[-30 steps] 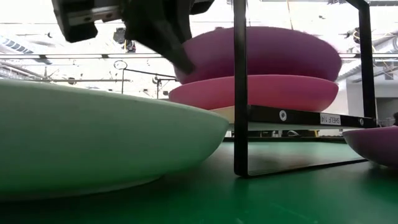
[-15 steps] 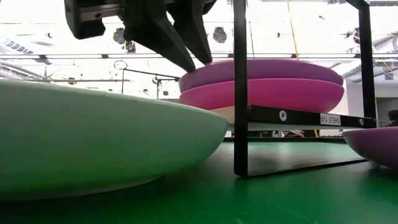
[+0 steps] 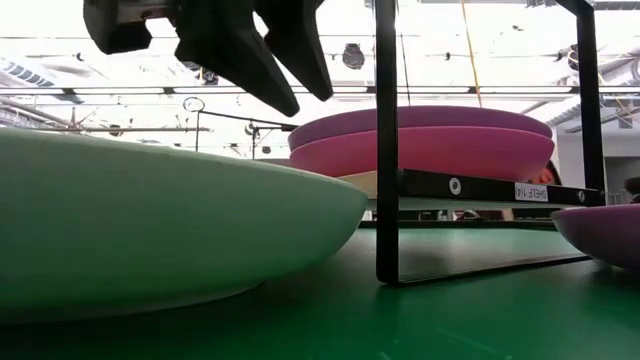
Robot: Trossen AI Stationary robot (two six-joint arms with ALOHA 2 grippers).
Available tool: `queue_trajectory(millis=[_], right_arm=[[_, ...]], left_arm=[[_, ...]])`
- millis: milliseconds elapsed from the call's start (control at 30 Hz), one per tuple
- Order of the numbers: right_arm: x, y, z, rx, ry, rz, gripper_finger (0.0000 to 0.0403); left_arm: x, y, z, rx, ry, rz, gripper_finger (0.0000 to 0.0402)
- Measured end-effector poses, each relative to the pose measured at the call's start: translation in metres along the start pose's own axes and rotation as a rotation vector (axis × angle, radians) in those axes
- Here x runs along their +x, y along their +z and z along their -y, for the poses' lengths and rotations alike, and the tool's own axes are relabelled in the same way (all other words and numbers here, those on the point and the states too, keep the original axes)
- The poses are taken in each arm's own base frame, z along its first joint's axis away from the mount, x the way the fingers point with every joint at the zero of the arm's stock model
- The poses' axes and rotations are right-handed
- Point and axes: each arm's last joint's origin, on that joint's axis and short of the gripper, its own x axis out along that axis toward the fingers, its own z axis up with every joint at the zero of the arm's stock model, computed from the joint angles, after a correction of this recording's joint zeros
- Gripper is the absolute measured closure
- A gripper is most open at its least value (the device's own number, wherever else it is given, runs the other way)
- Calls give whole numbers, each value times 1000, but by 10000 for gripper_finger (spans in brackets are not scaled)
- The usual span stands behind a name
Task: Place and stack plates onto a shelf
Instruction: Stack the green plate on top of the gray plate on the shelf
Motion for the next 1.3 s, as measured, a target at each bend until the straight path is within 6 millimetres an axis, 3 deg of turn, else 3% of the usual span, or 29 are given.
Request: queue_trajectory(millis=[167,367,733,967,1300], right_arm=[[-1,-4,-5,46,15,-19,243],[-8,-4,-20,45,69,-1,253],[-10,-3,-24,37,43,20,276],[-10,-3,-24,33,43,19,288],[-10,-4,-24,33,42,19,289]], left_arm=[[-18,-3,-1,-63,103,-59,227],[-56,-8,-6,-209,101,-23,227],[-96,-43,-12,-353,83,-123,246],[-107,-97,3,-420,128,-95,288],[-129,-166,9,-595,215,-64,293]])
